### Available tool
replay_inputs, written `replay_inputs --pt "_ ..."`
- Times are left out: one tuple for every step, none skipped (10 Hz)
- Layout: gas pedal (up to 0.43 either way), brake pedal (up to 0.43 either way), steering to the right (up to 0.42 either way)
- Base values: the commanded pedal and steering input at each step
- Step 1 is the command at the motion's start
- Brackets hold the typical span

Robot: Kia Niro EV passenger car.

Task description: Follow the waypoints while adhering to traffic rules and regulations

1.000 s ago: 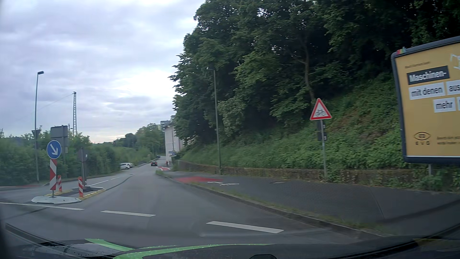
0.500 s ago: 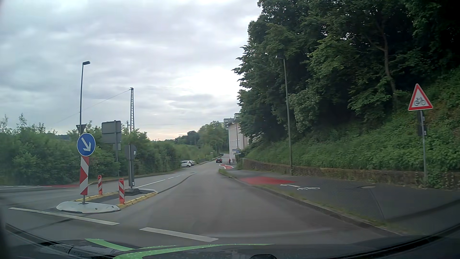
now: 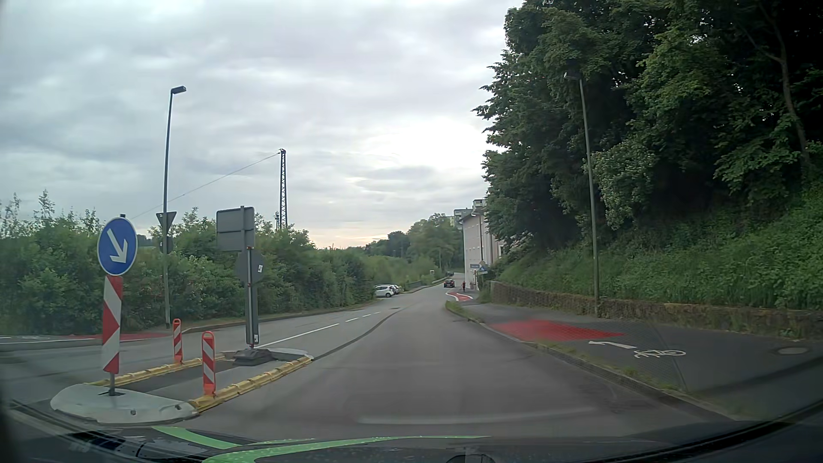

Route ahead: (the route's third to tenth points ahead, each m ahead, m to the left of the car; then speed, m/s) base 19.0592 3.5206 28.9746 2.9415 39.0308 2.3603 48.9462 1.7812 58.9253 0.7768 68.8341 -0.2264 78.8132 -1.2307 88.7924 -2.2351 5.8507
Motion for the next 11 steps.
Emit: replay_inputs --pt "0.358 0.0 -0.043" --pt "0.378 0.0 -0.026" --pt "0.39 0.0 -0.016" --pt "0.39 0.0 -0.01" --pt "0.39 0.0 -0.011" --pt "0.39 0.0 -0.012" --pt "0.378 0.0 -0.011" --pt "0.378 0.0 -0.012" --pt "0.378 0.0 -0.012" --pt "0.378 0.0 -0.012" --pt "0.378 0.0 -0.013"
